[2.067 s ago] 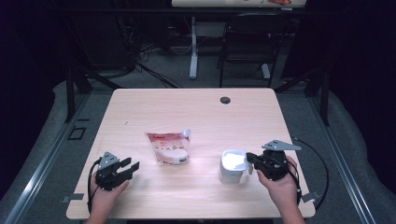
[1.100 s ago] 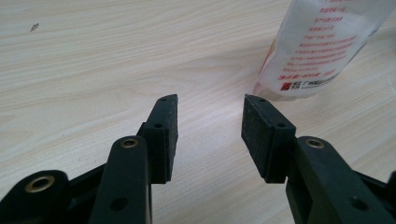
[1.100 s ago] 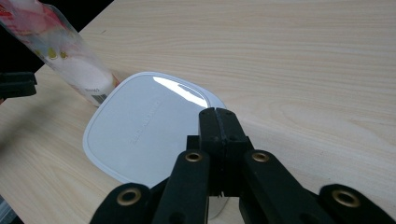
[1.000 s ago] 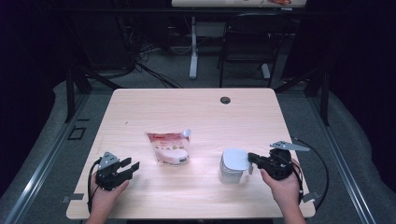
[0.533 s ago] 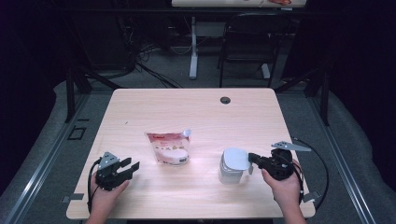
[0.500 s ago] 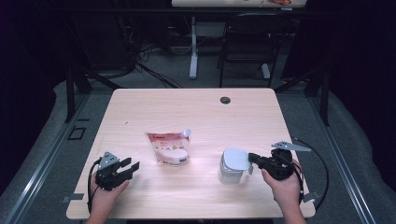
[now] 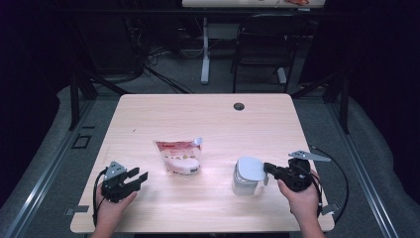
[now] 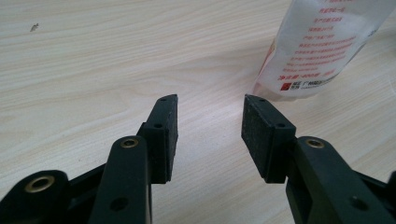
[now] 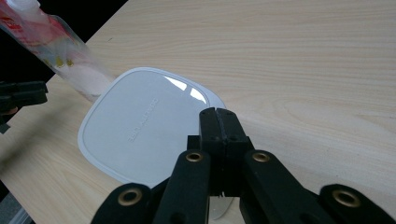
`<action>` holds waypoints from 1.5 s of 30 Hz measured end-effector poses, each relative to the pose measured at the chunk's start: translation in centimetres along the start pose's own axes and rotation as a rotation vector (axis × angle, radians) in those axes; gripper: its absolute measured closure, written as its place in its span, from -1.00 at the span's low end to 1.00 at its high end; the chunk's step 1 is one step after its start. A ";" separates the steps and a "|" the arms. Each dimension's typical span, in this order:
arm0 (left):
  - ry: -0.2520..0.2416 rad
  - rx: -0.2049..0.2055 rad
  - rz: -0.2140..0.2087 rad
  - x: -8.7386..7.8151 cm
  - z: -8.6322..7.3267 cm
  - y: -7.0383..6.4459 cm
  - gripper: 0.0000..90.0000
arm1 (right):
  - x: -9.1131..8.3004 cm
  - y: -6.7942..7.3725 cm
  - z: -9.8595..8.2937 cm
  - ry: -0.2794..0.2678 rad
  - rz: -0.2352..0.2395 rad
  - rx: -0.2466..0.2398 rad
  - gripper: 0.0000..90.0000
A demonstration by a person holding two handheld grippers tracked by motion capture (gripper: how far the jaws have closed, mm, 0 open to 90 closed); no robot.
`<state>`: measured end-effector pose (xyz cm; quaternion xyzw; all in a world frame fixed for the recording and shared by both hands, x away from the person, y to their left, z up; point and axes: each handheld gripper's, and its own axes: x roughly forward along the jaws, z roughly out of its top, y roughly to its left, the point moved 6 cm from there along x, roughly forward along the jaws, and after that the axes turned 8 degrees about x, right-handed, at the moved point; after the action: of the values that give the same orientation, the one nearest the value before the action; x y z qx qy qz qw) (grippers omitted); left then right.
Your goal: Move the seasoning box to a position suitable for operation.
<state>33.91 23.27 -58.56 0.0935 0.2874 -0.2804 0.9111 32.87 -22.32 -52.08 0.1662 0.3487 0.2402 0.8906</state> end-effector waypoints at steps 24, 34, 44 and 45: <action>-0.001 -0.001 0.001 0.0 0.0 0.0 0.25 | 0.0 -0.4 -0.2 0.001 -0.008 0.013 1.00; 0.000 -0.001 0.001 0.0 0.0 0.0 0.25 | -0.1 -0.7 -0.2 -0.002 0.013 0.046 1.00; -0.001 -0.001 0.001 0.0 0.0 0.0 0.25 | 0.1 -1.1 -0.5 0.004 0.011 0.068 1.00; 0.000 0.000 0.001 0.0 0.0 0.0 0.25 | 0.1 -1.1 -0.5 0.006 0.015 0.073 1.00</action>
<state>33.92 23.25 -58.55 0.0935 0.2873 -0.2800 0.9112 32.96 -23.15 -52.98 0.2003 0.3586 0.2344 0.8811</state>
